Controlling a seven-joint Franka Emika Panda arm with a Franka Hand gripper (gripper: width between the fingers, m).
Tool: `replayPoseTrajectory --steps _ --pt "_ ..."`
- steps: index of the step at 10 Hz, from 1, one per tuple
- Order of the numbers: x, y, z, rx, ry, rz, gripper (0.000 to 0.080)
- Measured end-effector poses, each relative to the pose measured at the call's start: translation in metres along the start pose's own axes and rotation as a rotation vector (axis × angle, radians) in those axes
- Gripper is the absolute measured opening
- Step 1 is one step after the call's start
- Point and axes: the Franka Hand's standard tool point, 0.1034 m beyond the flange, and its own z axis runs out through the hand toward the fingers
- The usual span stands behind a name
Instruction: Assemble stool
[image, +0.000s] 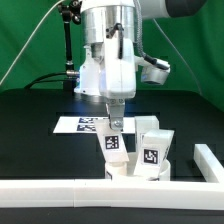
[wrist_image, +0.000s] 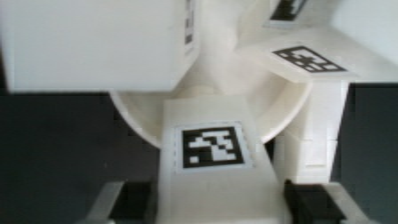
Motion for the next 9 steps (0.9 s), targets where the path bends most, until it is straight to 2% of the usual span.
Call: replayPoseTrajectory --steps 9 --pt "-0.0097 0.0007 0.0009 0.003 -0.027 0.54 0.034"
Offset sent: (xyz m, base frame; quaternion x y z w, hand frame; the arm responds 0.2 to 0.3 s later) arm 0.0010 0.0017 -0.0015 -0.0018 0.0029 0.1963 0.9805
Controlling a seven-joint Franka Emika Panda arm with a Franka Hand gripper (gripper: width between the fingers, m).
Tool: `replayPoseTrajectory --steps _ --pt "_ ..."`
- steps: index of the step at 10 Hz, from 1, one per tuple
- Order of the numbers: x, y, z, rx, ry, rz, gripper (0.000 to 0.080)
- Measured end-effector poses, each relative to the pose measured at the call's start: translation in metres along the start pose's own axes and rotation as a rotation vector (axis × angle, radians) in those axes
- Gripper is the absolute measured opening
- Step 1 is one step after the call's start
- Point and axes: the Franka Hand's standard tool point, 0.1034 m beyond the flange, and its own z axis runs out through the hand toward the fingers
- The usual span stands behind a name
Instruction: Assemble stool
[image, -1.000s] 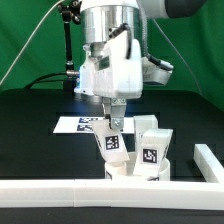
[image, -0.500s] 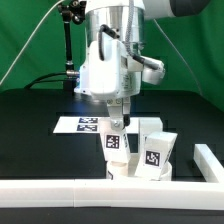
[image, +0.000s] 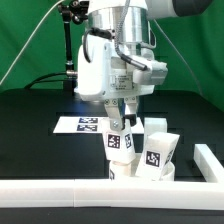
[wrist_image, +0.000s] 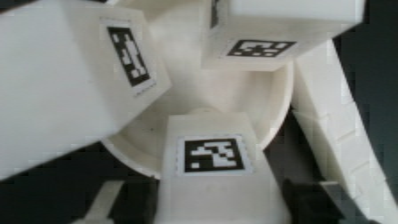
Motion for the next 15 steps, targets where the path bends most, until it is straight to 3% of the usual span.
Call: replayPoseTrajectory --steps 3,4,5,6,9,15 --pt "0.0 0.0 0.0 -0.006 -0.007 0.015 0.034" --pt "-0.001 -0.004 -0.004 -0.003 -0.013 -0.035 0.0507" --pt "-0.005 -0.006 -0.008 0.007 -0.02 -0.063 0.0619" --pt "-0.008 -0.009 -0.015 0.015 -0.031 -0.124 0.064" --pt "-0.008 -0.009 -0.016 0.017 -0.03 -0.204 0.0648" --pt "-0.011 -0.015 -0.024 0.039 -0.014 -1.075 0.0649"
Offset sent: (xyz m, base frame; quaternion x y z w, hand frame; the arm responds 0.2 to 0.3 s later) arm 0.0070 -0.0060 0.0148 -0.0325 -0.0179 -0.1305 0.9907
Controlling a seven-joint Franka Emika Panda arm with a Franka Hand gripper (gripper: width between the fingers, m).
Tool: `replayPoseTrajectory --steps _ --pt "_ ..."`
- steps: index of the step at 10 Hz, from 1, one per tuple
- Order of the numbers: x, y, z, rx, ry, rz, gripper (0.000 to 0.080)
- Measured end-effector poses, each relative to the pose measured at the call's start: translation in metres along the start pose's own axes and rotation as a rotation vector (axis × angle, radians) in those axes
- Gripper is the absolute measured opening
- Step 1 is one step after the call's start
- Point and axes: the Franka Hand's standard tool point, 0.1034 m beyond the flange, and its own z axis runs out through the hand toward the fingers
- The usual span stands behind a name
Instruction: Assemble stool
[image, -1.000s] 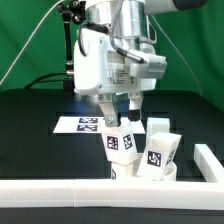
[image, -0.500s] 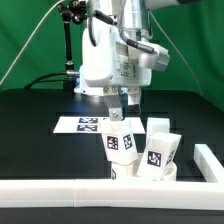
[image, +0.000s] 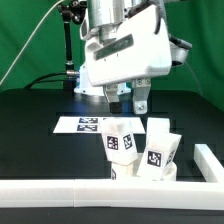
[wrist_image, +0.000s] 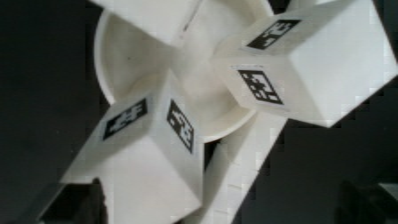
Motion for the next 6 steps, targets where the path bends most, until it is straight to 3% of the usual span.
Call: replayPoseTrajectory --steps 4,6 --pt "0.0016 0.0019 0.0011 -0.008 0.004 -0.283 0.0649" --pt "0.0065 0.0023 -0.0005 -0.031 0.014 -0.624 0.0649"
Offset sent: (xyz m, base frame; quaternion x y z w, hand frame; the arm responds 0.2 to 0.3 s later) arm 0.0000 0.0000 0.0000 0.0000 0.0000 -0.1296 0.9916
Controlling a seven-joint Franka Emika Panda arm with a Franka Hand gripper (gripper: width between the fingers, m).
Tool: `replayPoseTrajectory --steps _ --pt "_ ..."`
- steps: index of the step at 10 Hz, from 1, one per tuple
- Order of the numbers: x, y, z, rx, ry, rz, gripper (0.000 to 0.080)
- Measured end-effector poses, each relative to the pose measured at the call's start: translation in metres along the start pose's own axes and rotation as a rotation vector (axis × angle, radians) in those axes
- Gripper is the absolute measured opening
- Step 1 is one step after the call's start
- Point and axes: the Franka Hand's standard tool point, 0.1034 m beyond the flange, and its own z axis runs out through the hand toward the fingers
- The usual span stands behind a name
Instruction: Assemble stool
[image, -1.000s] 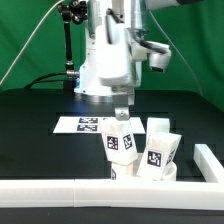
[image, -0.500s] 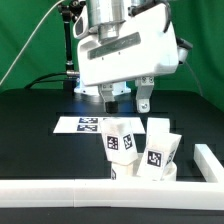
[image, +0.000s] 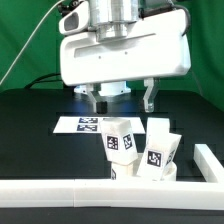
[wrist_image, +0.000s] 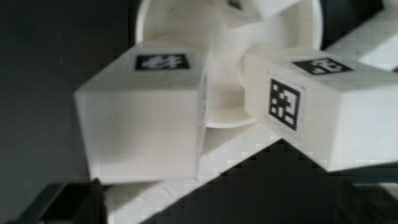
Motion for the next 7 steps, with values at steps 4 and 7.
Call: replayPoseTrajectory --steps 4,7 --pt "0.0 0.001 0.0 -0.041 -0.036 -0.463 0.0649" --pt "0.0 0.012 0.0 -0.045 -0.05 -0.66 0.0649"
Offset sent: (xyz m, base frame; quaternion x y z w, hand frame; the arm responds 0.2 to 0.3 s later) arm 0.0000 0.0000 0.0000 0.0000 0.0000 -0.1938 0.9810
